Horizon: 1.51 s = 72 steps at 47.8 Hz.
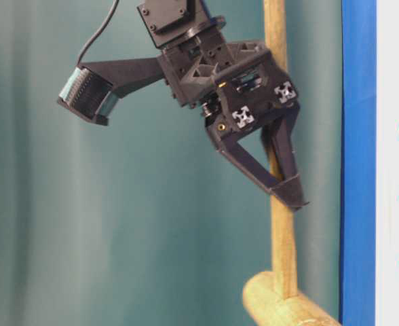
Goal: Hit the mark with a hammer.
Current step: 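Carry the mallet over the board, head toward the left gripper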
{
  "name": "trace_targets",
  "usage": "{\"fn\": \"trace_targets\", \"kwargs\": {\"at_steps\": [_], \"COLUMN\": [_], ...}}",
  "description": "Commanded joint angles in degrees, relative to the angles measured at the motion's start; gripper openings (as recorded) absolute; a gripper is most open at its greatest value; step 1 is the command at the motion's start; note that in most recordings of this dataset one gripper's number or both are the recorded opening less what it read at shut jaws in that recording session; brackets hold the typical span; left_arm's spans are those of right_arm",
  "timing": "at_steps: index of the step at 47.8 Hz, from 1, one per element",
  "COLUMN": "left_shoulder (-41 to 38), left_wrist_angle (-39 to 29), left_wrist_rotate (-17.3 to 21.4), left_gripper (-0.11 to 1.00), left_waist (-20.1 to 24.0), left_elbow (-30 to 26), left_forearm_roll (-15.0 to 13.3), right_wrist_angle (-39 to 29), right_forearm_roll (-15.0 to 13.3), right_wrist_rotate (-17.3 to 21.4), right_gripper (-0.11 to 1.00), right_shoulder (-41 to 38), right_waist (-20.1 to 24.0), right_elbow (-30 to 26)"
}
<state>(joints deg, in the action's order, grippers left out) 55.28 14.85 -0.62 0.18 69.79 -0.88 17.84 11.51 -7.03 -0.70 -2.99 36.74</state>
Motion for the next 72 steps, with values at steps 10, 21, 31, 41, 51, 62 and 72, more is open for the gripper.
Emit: {"fn": "trace_targets", "kwargs": {"at_steps": [10, 21, 31, 41, 51, 62, 72], "left_shoulder": [-0.44, 0.00, 0.09, 0.00, -0.26, -0.35, -0.70], "left_wrist_angle": [0.26, 0.62, 0.53, 0.35, 0.35, 0.26, 0.26], "left_wrist_rotate": [-3.43, -6.33, -8.53, -9.32, -9.40, -11.78, -15.64], "left_gripper": [0.00, 0.00, 0.00, 0.00, 0.01, 0.27, 0.85], "left_waist": [-0.09, 0.00, 0.00, 0.00, 0.09, 1.76, 2.99], "left_elbow": [-0.70, -0.70, -0.70, -0.70, -0.62, -0.70, -0.62], "left_forearm_roll": [-0.18, -0.18, -0.26, -0.26, -0.26, -0.26, -0.26], "right_wrist_angle": [5.01, 9.76, 14.77, 16.79, 17.40, 16.96, 16.88], "right_forearm_roll": [-1.05, -0.88, 0.53, 5.19, 6.50, 6.50, 6.42], "right_wrist_rotate": [-15.03, -30.85, -44.12, -53.00, -54.58, -54.58, -54.76], "right_gripper": [0.09, 0.09, 0.09, 0.09, 0.09, 0.09, 0.09], "right_shoulder": [2.99, 3.16, 3.25, 3.69, 3.78, 3.78, 3.78], "right_waist": [-0.09, 0.09, 1.23, 1.76, 2.02, 2.11, 2.11], "right_elbow": [-1.67, -1.41, -1.14, -0.44, -0.26, -0.26, -0.35]}}
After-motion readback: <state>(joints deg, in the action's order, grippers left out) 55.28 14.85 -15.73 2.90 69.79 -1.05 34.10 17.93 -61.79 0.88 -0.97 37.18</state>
